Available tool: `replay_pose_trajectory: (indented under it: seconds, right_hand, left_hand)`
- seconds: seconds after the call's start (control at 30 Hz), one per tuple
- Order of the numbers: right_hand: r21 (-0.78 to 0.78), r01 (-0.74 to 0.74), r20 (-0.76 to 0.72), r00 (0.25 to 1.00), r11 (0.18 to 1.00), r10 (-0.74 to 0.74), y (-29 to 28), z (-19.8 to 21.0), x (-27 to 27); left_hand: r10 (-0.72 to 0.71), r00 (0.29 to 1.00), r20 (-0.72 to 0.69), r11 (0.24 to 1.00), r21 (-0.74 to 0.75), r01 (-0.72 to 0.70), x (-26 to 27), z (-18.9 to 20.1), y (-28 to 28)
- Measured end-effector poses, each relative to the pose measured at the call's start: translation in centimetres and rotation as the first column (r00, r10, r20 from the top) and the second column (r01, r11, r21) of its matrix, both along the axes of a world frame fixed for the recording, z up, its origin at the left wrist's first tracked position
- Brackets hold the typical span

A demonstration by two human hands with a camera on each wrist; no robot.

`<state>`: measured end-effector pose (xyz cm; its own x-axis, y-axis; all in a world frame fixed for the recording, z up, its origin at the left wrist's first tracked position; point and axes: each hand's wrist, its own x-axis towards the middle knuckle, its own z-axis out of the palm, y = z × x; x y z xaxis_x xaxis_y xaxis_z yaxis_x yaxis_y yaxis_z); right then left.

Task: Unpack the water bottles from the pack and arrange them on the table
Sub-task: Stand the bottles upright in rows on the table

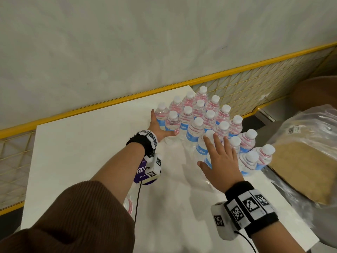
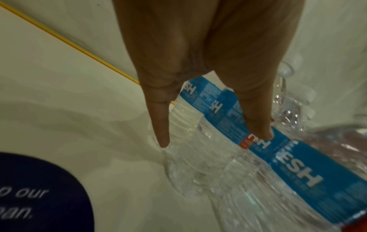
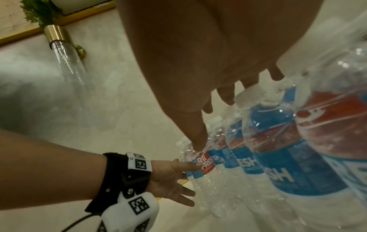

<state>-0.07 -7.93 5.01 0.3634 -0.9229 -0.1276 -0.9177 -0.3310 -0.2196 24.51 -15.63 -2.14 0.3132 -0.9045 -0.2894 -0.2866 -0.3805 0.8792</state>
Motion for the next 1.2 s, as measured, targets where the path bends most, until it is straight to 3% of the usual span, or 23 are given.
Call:
replay_pose_trajectory:
  seconds: [0.3,0.57,0.67,0.77,1.03,1.2]
  right_hand:
    - [0.008,-0.022,-0.022,1.000,1.000,0.022,-0.2,-0.2,0.0]
    - [0.008,-0.029,-0.034,0.999,1.000,0.029,-0.2,-0.3,-0.1]
    - [0.008,-0.028,-0.032,0.999,1.000,0.028,-0.1,-0.3,-0.1]
    - [0.006,-0.032,-0.039,0.999,0.999,0.033,-0.1,-0.2,-0.1]
    - [0.008,-0.037,-0.039,0.999,0.999,0.038,-0.1,-0.1,-0.1]
    - [0.011,-0.026,-0.045,0.999,1.000,0.026,0.1,0.0,0.1]
  left_hand:
    - [0.018,1.000,-0.008,0.999,0.033,-0.018,0.2,-0.2,-0.6]
    - [0.033,0.994,0.103,0.998,-0.065,-0.027,0.4,0.2,-0.3]
    - [0.125,0.963,0.238,0.964,-0.260,-0.061,-0.7,1.5,0.5]
    - [0.124,0.936,0.331,0.920,-0.391,0.016,-1.5,3.0,0.8]
    - [-0.057,0.843,0.534,0.926,-0.288,0.245,0.1,3.9,0.0]
    - [0.006,0.796,0.605,0.942,-0.271,0.199,0.5,4.2,-0.3]
